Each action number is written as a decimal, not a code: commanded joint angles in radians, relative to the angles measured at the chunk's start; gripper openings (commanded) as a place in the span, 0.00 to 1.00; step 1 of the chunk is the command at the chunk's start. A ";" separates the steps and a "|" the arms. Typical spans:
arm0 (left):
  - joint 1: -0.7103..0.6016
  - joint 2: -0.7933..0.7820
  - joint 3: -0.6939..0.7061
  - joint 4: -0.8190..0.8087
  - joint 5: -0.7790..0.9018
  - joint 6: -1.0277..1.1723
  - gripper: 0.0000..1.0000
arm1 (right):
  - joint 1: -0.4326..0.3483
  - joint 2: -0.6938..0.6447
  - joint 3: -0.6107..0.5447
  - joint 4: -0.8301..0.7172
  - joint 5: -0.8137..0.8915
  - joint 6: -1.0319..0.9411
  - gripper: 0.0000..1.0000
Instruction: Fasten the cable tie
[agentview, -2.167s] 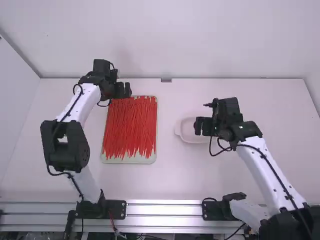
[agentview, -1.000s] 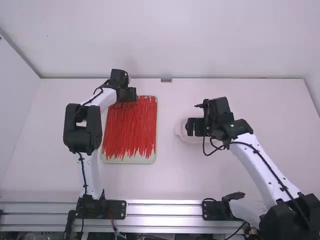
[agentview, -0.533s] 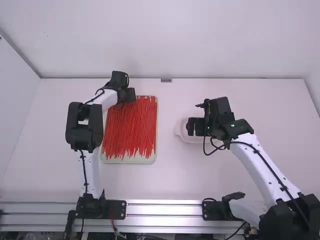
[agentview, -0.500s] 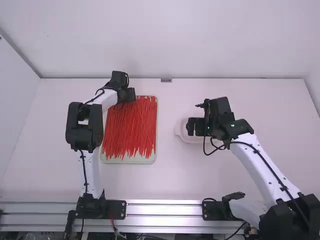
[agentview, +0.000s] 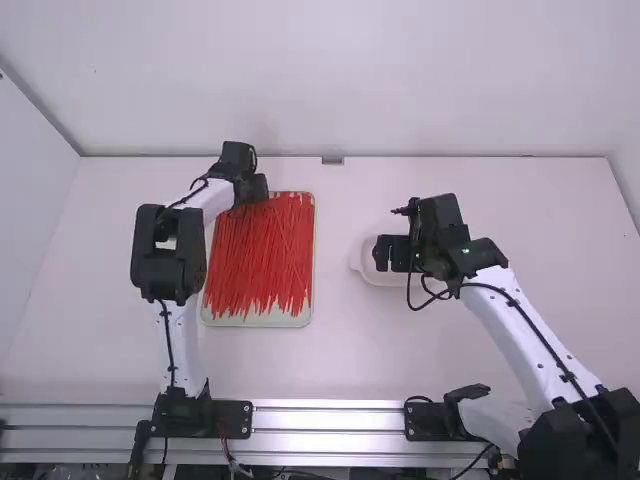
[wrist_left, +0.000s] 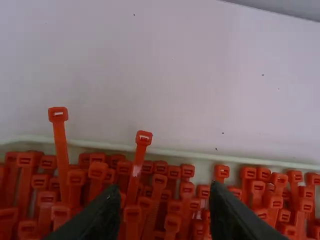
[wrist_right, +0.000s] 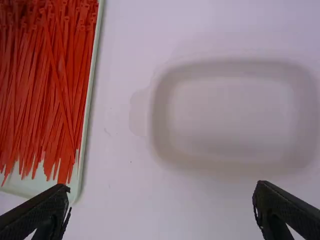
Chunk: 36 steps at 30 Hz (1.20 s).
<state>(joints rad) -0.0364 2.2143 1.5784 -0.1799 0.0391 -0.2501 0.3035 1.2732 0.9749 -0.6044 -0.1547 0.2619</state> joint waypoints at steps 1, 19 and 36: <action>0.010 0.012 0.009 0.006 -0.007 -0.014 0.46 | -0.004 -0.011 -0.006 -0.005 -0.002 0.003 0.98; 0.010 0.012 -0.022 0.005 -0.033 -0.023 0.34 | 0.000 -0.011 -0.006 -0.010 -0.002 0.002 0.98; 0.006 0.012 -0.062 0.045 -0.033 -0.023 0.35 | -0.003 -0.011 -0.006 -0.016 -0.002 0.000 0.98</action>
<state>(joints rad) -0.0345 2.2143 1.5368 -0.1352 0.0132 -0.2695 0.2981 1.2732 0.9749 -0.6170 -0.1570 0.2615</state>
